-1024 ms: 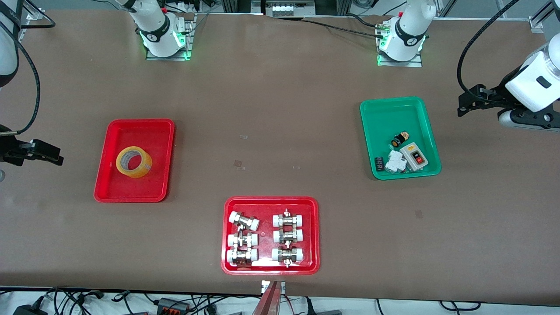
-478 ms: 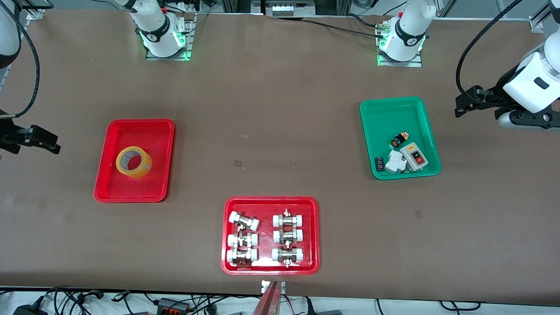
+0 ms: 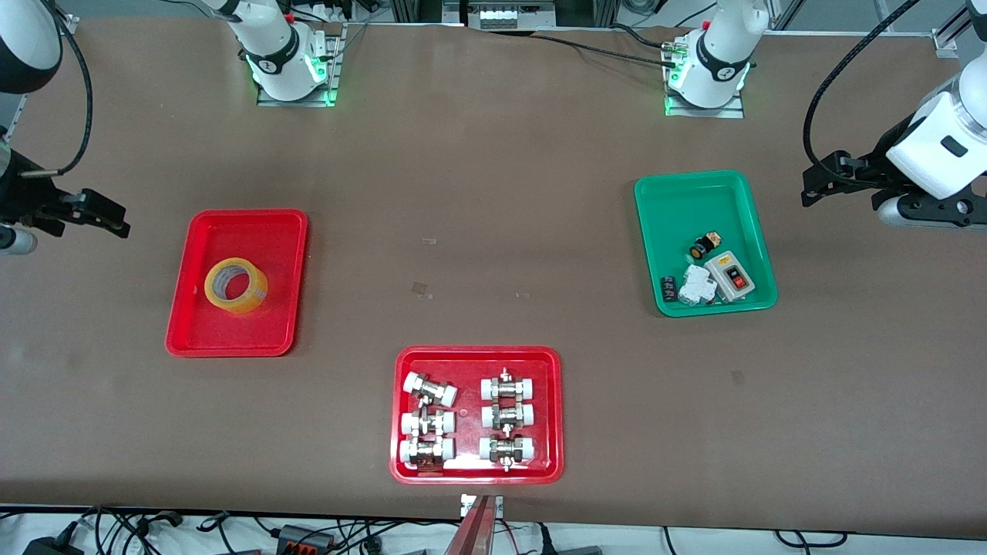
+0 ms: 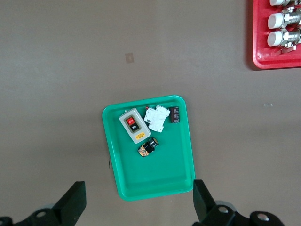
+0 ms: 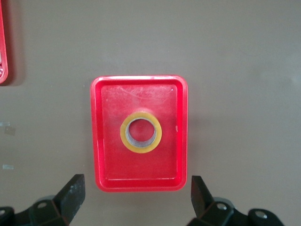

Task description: Left arm passes tape to right arm into tray

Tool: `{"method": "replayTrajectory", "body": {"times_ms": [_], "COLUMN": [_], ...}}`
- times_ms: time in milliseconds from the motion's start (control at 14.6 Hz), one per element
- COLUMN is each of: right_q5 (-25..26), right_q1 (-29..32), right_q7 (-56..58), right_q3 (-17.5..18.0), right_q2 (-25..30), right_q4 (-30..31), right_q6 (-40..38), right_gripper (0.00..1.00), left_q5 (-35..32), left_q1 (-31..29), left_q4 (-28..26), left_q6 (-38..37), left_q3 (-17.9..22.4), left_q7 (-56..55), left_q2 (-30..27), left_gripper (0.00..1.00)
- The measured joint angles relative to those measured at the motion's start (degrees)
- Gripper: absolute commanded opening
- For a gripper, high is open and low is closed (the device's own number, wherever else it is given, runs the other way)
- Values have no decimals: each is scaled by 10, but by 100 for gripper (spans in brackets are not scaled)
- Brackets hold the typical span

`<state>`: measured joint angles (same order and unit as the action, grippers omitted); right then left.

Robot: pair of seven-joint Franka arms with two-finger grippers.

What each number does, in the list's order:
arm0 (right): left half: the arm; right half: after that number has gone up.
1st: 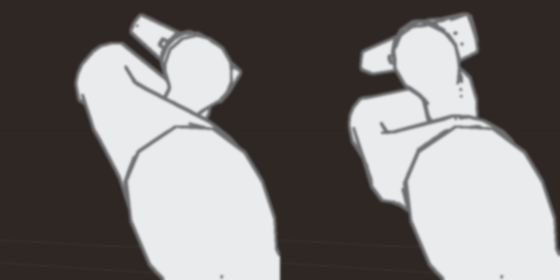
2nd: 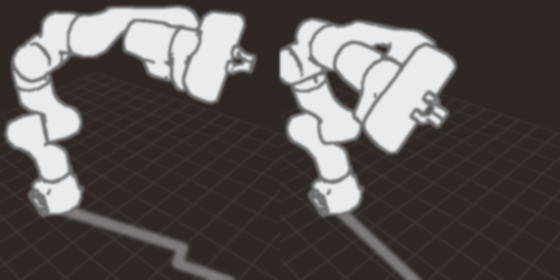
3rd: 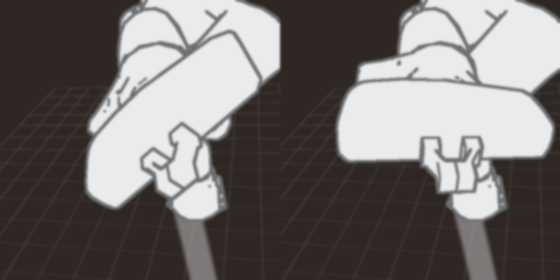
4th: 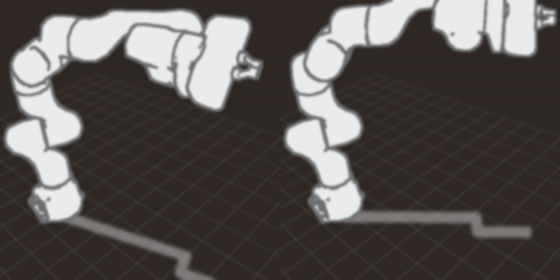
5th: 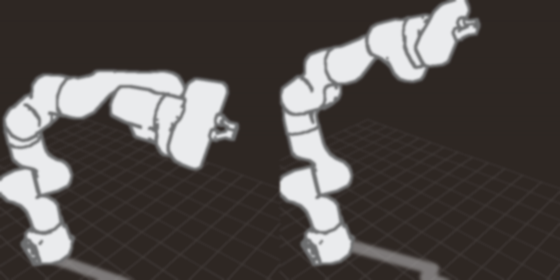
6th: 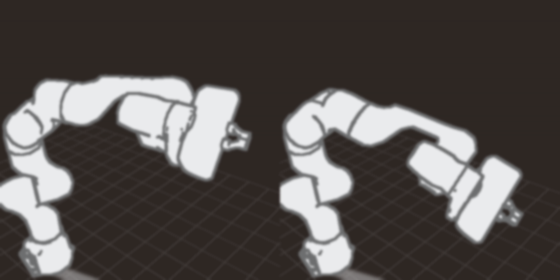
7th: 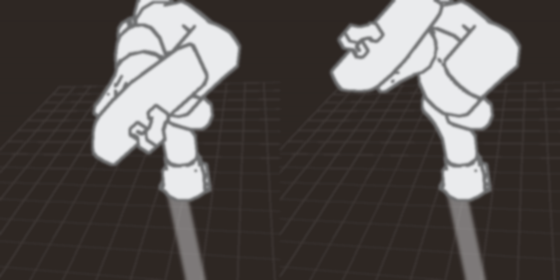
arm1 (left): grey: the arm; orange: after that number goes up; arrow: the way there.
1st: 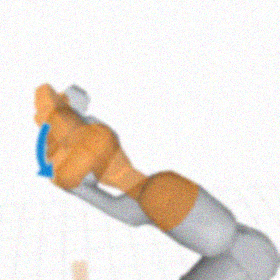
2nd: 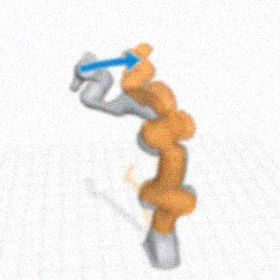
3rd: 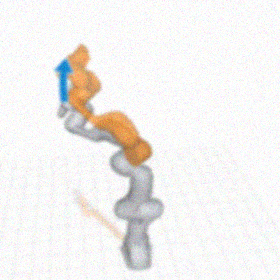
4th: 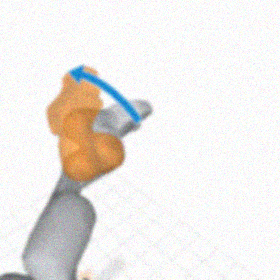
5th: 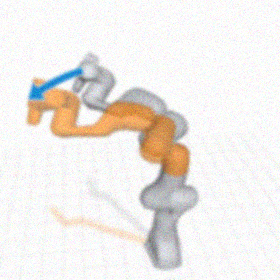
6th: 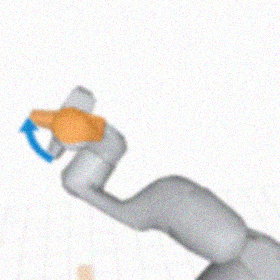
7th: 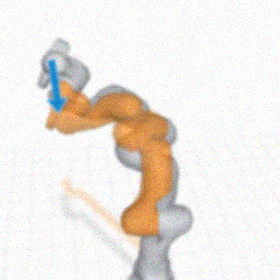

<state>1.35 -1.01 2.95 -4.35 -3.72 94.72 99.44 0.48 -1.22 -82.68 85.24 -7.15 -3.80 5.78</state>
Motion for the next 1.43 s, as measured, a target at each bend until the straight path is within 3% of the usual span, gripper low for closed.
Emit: {"method": "replayTrajectory", "body": {"times_ms": [205,1434], "right_q5": [0,-11], "right_q1": [0,2], "right_q7": [0,0], "right_q3": [0,10], "right_q2": [12,11], "right_q4": [-1,-2], "right_q6": [-26,-15], "right_gripper": [100,100], "left_q5": [0,0], "left_q1": [0,0], "left_q4": [0,0], "left_q6": [0,-1], "left_q3": [0,-1], "left_q7": [0,0], "left_q2": [0,0], "left_gripper": [100,100]}}
